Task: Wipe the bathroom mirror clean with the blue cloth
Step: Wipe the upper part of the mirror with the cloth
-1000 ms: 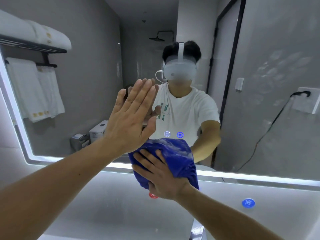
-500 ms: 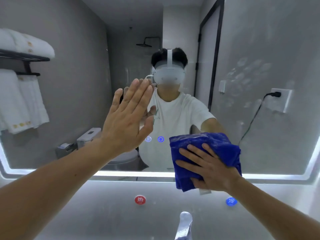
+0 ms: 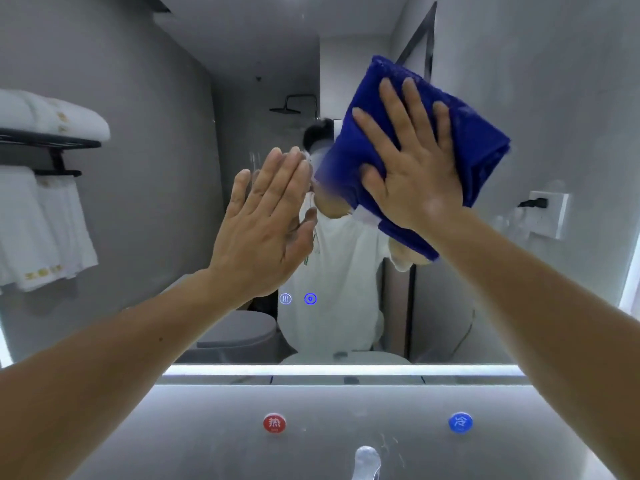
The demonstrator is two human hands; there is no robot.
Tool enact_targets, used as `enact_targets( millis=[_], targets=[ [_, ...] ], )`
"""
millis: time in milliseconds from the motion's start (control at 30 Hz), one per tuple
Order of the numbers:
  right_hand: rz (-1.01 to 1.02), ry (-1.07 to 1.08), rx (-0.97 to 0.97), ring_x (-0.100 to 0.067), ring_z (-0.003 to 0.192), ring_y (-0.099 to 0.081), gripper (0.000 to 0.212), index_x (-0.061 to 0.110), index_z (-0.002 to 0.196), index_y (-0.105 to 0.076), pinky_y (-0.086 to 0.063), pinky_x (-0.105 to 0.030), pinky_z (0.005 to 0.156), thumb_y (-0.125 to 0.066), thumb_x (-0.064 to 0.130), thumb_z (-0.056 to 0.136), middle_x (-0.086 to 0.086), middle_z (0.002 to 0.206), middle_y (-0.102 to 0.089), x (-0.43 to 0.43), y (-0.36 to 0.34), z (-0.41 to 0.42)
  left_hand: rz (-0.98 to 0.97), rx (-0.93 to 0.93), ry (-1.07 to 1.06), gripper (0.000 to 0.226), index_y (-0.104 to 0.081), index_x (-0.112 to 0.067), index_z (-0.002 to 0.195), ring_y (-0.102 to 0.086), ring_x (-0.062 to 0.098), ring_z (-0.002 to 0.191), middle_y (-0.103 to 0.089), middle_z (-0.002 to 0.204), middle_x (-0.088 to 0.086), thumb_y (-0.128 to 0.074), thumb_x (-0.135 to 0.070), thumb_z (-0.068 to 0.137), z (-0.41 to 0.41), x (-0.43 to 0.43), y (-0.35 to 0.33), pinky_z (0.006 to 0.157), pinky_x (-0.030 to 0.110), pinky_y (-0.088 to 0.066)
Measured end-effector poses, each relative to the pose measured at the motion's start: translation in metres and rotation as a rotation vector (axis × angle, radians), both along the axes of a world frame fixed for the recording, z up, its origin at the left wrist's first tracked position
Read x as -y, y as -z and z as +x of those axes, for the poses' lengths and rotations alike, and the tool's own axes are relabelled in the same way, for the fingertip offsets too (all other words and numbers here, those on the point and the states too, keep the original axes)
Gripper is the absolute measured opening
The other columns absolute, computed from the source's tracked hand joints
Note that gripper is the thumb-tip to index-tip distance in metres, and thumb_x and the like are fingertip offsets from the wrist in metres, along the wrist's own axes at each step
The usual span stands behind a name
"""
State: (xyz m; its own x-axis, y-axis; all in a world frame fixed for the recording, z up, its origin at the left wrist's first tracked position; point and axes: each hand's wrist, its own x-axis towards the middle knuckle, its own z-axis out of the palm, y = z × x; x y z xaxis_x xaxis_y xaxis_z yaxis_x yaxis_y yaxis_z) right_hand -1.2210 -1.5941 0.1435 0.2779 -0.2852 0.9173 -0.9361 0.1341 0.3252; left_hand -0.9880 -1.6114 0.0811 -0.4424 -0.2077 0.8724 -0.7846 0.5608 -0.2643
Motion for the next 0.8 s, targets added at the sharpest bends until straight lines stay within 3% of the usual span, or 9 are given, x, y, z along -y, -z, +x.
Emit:
enact_targets(
  millis=[133,300,467,600,700,800],
  targets=[
    [-0.019,0.004,0.039,-0.029,0.149,-0.006,0.060,0.024,0.154,-0.021,-0.004,-0.052,0.119,-0.022,0.050,0.099,-0.008,0.162,-0.011,0.002,0.016,0.006,0.004,-0.027,-0.011,0.067,-0.010,-0.012,0.156,-0.003,0.021,0.153,-0.009,0.165,0.005,-0.005,-0.049,0.101,0.000,-0.002,-0.011,0.122,0.049,-0.008],
    [0.063,-0.036,-0.065,-0.031,0.149,-0.010,0.060,0.023,0.151,-0.030,-0.007,-0.055,0.118,-0.033,0.049,0.097,-0.009,0.160,-0.019,-0.006,0.093,-0.007,-0.039,-0.039,0.032,0.063,-0.007,-0.012,0.155,-0.005,0.020,0.153,-0.013,0.165,0.006,-0.019,-0.043,0.101,-0.001,-0.006,-0.025,0.122,0.049,-0.008],
    [0.198,-0.025,-0.202,-0.029,0.147,-0.016,0.055,0.027,0.151,-0.026,-0.016,-0.055,0.114,-0.026,0.047,0.099,-0.006,0.158,-0.024,-0.017,0.132,-0.021,-0.029,-0.032,0.027,0.065,-0.003,-0.013,0.155,0.003,0.016,0.153,-0.005,0.166,0.003,-0.020,-0.043,0.100,-0.004,-0.009,-0.041,0.122,0.045,-0.003],
    [0.176,-0.044,-0.119,-0.026,0.149,-0.009,0.060,0.028,0.152,-0.026,-0.010,-0.053,0.117,-0.035,0.047,0.095,-0.004,0.161,-0.016,-0.012,0.085,-0.010,0.019,-0.100,0.046,0.066,-0.004,-0.016,0.156,0.008,0.010,0.152,-0.003,0.166,-0.001,-0.016,-0.046,0.098,-0.011,-0.007,-0.059,0.122,0.041,0.001],
    [0.102,-0.043,-0.053,-0.026,0.149,-0.005,0.059,0.026,0.152,-0.024,-0.004,-0.051,0.118,-0.029,0.047,0.097,-0.005,0.162,-0.012,-0.003,0.024,0.007,0.028,-0.146,0.032,0.065,0.007,-0.024,0.152,0.018,0.003,0.148,0.008,0.165,-0.007,-0.007,-0.050,0.095,-0.015,-0.005,-0.082,0.122,0.036,0.007],
    [0.059,-0.026,-0.045,-0.025,0.150,0.000,0.060,0.026,0.153,-0.016,0.003,-0.049,0.119,-0.024,0.047,0.097,-0.005,0.163,-0.006,0.003,-0.038,0.018,-0.048,-0.148,0.008,0.064,0.005,-0.024,0.153,0.016,0.004,0.149,0.007,0.165,-0.008,-0.008,-0.049,0.096,-0.012,-0.005,-0.110,0.121,0.033,0.008]
  ],
)
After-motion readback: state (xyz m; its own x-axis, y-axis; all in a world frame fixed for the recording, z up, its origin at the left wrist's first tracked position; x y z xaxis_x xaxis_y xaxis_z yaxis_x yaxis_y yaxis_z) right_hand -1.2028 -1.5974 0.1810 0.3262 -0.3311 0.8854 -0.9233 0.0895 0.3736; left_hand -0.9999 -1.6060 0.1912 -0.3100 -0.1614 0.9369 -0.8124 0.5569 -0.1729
